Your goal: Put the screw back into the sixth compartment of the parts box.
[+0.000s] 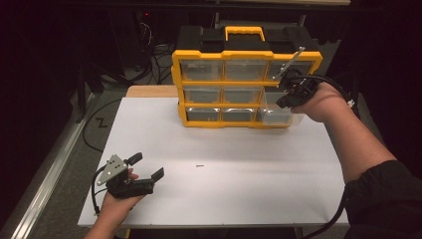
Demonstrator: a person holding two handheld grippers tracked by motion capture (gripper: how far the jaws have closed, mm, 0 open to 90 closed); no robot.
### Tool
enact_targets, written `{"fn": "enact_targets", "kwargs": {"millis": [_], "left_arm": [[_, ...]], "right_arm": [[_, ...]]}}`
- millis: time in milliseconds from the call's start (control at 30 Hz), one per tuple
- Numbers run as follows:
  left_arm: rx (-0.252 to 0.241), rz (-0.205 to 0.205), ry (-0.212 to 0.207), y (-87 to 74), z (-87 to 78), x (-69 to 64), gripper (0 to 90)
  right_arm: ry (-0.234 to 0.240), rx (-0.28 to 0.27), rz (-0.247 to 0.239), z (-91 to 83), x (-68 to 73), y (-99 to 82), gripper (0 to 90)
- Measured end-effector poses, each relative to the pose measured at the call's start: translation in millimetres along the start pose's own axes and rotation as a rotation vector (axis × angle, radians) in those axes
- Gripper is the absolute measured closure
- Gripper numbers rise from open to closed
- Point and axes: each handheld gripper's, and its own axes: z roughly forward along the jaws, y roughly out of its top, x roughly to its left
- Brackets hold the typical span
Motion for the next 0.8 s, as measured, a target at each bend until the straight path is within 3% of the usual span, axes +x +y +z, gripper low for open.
{"fn": "enact_targets", "kwargs": {"millis": [633, 800], "left_arm": [[-0.002, 0.001, -0.001, -0.1, -0.9, -0.8, 4.3], [0.001, 0.002, 0.000, -0.4, -0.5, -0.5, 4.3]], "right_arm": [[-0.010, 0.014, 0.010, 8.1, -5.3, 2.2, 88.7], [-0.016, -0.002, 0.038, 3.5, -5.1, 1.5, 73.3]]}}
